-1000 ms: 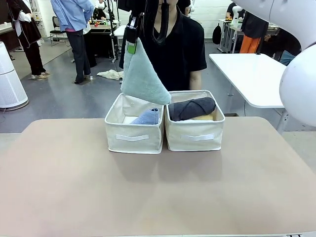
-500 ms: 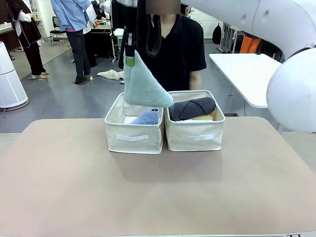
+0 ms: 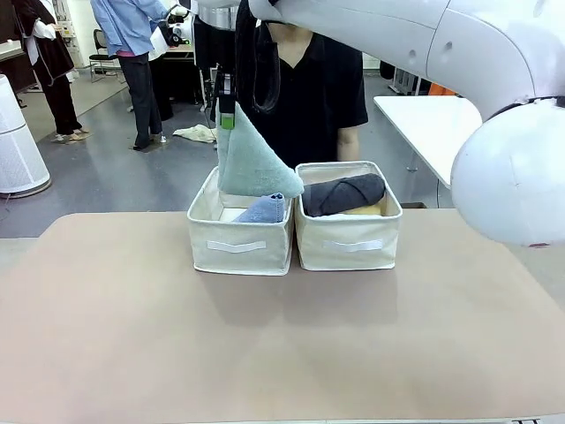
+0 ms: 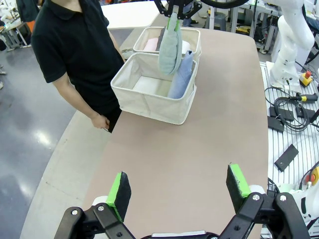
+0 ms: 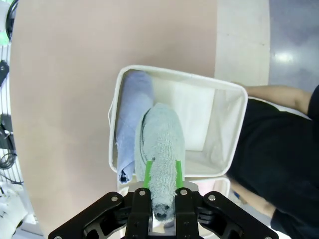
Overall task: Sort the towels based on their folding style.
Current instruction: Pick up another triangle-folded towel from the table and place it in the left Fabric basket.
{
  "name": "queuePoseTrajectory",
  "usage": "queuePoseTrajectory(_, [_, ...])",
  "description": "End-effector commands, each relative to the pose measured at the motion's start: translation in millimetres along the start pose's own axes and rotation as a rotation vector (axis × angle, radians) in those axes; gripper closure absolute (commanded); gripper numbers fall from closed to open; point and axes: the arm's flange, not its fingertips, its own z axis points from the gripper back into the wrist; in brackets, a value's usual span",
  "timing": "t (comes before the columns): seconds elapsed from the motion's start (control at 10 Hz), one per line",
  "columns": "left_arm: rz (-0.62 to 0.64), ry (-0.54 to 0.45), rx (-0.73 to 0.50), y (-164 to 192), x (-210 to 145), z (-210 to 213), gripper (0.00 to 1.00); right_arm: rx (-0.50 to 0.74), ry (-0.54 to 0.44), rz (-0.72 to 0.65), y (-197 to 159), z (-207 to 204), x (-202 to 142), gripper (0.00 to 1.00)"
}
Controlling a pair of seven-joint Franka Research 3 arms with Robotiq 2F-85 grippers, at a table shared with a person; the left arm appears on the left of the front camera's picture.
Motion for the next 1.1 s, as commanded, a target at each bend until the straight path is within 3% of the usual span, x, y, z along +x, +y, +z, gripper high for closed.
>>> queuePoseTrajectory(0.0, [-0.008,-0.009,-0.001,-3,0,1,0.00,-0.022,-0.026,0.023,-20,15,20,0.84])
queuePoseTrajectory(0.2, [-0.008,-0.009,-0.001,-3,0,1,0.00,-0.039,-0.018,0.028,-18,14,24,0.84])
queuePoseTrajectory(0.4, [-0.008,-0.009,-0.001,-3,0,1,0.00,-0.031,-0.078,0.051,-20,12,25,0.84])
queuePoseTrajectory(1.0, [-0.008,-0.009,-0.001,-3,0,1,0.00,-0.011,-0.112,-0.022,-36,-9,11,0.84])
